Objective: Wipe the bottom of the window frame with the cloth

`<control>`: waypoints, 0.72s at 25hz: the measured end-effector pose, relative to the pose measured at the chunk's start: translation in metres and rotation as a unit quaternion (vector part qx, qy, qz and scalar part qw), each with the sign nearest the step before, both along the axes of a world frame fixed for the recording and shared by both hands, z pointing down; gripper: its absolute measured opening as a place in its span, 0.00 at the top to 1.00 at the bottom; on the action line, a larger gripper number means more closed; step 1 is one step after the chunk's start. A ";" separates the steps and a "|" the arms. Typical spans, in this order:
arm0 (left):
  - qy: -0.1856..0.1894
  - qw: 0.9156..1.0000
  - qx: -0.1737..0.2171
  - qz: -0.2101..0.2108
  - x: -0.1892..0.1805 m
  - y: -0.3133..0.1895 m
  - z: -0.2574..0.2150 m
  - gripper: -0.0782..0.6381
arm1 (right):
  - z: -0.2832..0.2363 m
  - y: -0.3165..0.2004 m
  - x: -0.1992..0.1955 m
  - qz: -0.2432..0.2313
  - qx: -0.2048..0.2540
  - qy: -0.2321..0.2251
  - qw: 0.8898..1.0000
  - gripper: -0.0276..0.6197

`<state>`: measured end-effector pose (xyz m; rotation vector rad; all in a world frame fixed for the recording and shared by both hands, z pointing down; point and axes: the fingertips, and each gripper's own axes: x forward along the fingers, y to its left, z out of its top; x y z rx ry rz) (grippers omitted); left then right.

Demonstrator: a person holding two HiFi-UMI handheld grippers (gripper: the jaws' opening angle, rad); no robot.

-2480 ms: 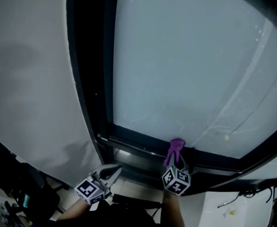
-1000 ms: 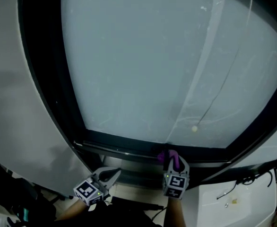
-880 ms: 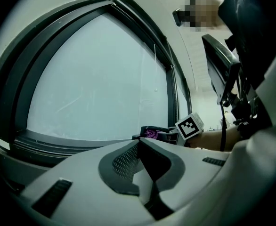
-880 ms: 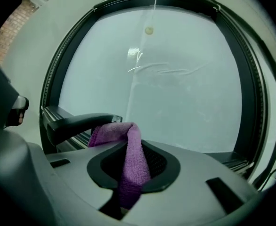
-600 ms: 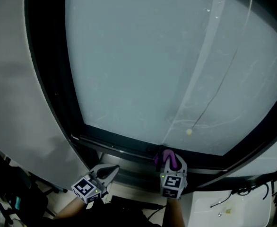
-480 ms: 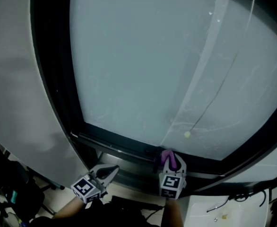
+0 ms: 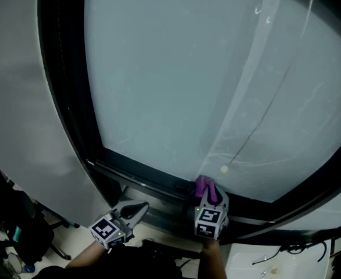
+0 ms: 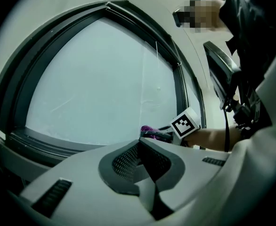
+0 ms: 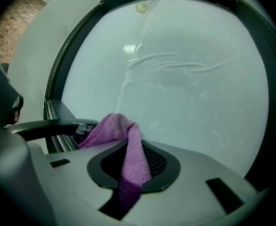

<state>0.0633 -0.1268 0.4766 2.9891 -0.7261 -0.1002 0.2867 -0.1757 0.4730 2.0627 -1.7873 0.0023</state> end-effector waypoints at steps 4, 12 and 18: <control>0.024 0.999 0.011 0.047 0.029 -0.018 -0.018 0.89 | -0.004 0.003 -0.001 0.016 -0.010 0.004 1.000 0.86; 0.040 0.987 0.044 0.150 0.089 -0.021 -0.041 0.89 | 0.010 0.013 0.017 0.043 -0.035 0.013 0.998 0.85; 0.057 0.980 0.027 0.189 0.103 -0.020 -0.047 0.89 | 0.011 0.027 0.038 0.079 -0.043 -0.004 0.996 0.85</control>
